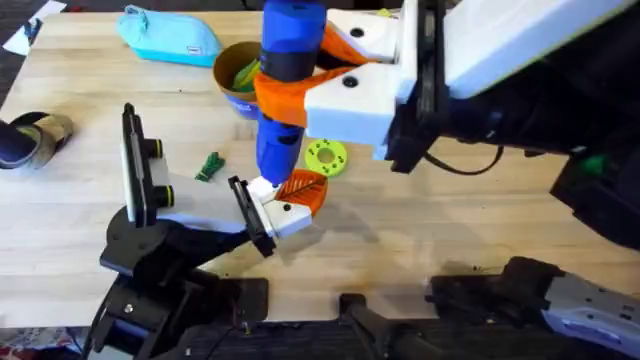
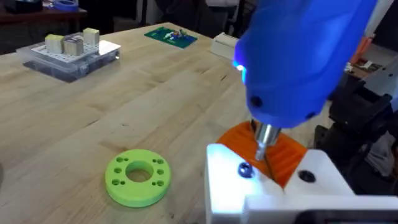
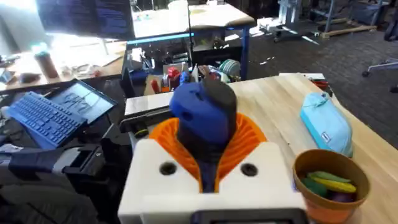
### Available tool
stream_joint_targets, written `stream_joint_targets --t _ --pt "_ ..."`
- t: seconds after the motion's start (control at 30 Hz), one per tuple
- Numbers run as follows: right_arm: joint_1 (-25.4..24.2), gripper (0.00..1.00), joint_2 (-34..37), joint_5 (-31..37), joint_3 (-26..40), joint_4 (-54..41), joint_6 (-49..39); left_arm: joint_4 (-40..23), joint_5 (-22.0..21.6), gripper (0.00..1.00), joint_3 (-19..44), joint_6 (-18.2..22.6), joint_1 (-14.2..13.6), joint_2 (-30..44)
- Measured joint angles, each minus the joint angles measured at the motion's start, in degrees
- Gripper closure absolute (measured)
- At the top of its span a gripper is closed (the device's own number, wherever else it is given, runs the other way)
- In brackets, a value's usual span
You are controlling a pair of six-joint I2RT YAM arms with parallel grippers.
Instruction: Pick up the gripper from the table and insert it into the empty holder that is missing its gripper. Then pick up a screw, insert it into the mounting hole, and use the screwdriver to tighten it. Finally, clean up the table by picking up the vegetable and placing it into the bucket.
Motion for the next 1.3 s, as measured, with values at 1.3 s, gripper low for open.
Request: stream_joint_targets --t 1.3 --pt "0.0 0.937 1.6 0.1 0.0 -1.1 -0.9 0.0 0.0 0.986 0.0 -0.1 0.0 0.0"
